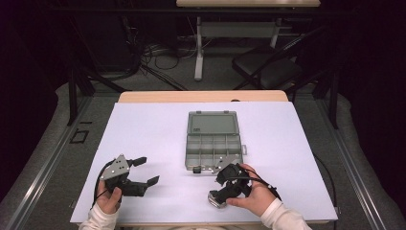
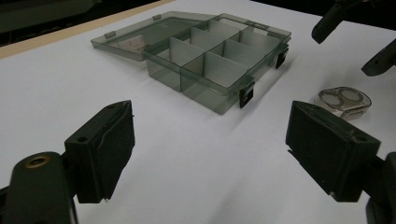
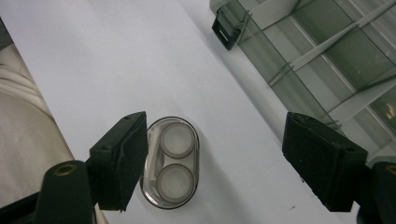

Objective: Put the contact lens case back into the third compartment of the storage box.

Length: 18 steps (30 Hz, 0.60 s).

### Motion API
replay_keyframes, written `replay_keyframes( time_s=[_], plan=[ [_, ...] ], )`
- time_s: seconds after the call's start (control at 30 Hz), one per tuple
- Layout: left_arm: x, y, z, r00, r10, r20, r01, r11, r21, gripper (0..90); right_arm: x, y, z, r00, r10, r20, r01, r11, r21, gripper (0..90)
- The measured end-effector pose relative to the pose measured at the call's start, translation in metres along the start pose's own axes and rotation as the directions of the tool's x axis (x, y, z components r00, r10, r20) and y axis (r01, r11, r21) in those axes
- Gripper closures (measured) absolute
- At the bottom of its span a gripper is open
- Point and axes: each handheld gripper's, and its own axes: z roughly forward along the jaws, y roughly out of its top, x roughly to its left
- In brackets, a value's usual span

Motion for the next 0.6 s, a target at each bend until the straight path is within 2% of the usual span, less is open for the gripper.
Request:
replay_keyframes(
  time_s=[0.37, 0.43, 0.6],
  plan=[
    [0.0, 0.0, 0.0, 1.0, -0.001, 0.0, 0.001, 1.0, 0.001, 16.0, 0.004, 0.003, 0.009, 0.9997, -0.017, -0.02, 0.018, 0.998, 0.059, 28.6],
    [0.0, 0.0, 0.0, 1.0, -0.001, 0.0, 0.001, 1.0, 0.002, 16.0, 0.007, 0.003, 0.012, 0.9994, 0.005, -0.034, -0.002, 0.997, 0.082, 30.4],
    [0.0, 0.0, 0.0, 1.0, -0.002, -0.001, 0.002, 1.0, 0.002, 16.0, 0.01, 0.002, 0.016, 0.9988, 0.011, -0.047, -0.006, 0.995, 0.099, 33.6]
  ],
)
